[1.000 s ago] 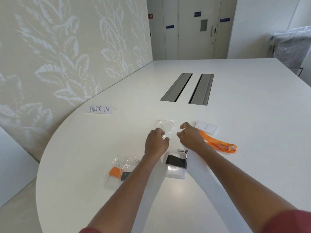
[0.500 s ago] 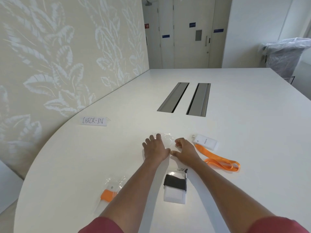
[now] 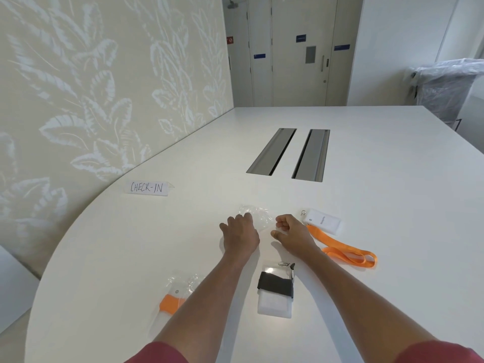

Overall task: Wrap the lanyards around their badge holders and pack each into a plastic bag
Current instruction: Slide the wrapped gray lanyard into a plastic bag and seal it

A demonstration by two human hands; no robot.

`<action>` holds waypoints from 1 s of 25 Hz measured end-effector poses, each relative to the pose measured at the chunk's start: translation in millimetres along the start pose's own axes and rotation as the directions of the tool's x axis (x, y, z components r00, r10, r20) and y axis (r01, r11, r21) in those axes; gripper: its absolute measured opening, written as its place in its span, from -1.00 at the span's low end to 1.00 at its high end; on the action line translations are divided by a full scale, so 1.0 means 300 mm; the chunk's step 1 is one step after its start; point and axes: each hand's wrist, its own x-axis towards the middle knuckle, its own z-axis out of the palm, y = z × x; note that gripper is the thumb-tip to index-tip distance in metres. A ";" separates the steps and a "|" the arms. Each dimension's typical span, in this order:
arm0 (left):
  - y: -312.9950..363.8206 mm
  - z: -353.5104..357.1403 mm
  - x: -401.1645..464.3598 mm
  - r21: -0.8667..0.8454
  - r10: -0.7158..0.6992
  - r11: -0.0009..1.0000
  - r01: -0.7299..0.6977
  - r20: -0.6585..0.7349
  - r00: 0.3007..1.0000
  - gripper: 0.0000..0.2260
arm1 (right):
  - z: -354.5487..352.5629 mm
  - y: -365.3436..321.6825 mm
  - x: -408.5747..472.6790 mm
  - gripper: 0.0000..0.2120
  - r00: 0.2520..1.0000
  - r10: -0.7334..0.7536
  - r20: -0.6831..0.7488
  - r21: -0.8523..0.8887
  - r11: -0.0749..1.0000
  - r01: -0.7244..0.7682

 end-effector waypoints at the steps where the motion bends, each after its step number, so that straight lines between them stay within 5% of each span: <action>1: -0.004 -0.003 -0.007 0.012 0.006 1.000 -0.006 -0.006 1.000 -0.81 | 0.001 0.001 0.000 -0.63 1.000 -0.001 -0.002 0.002 1.000 0.001; 9: -0.021 -0.077 -0.057 -0.018 0.051 0.998 -0.054 -0.161 0.986 -0.80 | -0.043 -0.048 0.021 -0.74 0.982 0.186 -0.013 0.269 0.947 -0.176; 13: -0.028 -0.106 -0.102 -0.120 0.119 0.980 -0.161 -0.301 0.946 -0.86 | -0.083 -0.112 -0.024 -0.56 0.956 0.283 0.075 0.496 0.821 -0.282; 19: -0.065 -0.104 -0.206 -0.183 0.196 0.947 -0.263 -0.317 0.928 -0.91 | -0.103 -0.126 -0.127 -0.88 0.961 0.260 0.097 0.503 0.820 -0.273; 25: -0.041 -0.141 -0.300 -0.351 0.156 0.897 -0.269 -0.319 0.935 -0.90 | -0.092 -0.144 -0.237 -0.92 0.973 0.230 -0.015 0.493 0.849 -0.193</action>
